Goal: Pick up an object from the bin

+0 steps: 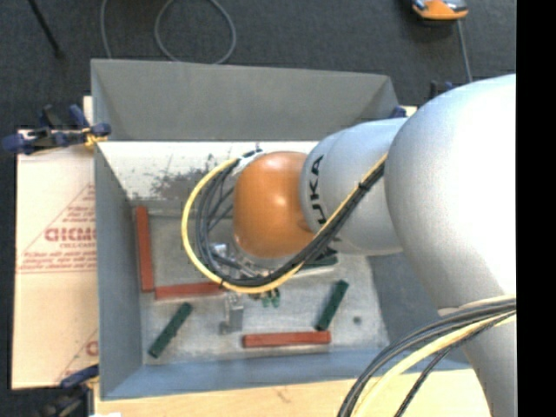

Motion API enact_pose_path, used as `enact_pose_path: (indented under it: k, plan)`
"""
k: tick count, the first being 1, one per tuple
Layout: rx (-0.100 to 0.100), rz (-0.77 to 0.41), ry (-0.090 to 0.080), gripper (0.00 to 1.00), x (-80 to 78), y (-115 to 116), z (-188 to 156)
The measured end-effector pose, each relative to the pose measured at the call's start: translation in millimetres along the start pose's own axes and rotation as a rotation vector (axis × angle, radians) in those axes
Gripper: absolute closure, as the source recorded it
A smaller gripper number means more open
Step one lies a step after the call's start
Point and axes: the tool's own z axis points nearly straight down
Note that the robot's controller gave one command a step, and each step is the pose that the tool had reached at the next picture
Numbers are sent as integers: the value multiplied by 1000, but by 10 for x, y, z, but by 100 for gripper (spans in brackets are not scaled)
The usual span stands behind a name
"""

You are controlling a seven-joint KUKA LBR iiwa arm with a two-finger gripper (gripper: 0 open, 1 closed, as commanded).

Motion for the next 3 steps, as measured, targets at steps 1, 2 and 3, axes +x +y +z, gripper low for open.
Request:
enact_pose_path:
  k: [1,2,3]
  plan:
    - [-3,-221,-8,0,-218,349,-46]
    - [-5,-215,-9,0,-232,344,-54]
    - [-5,-205,-11,0,-248,339,-61]
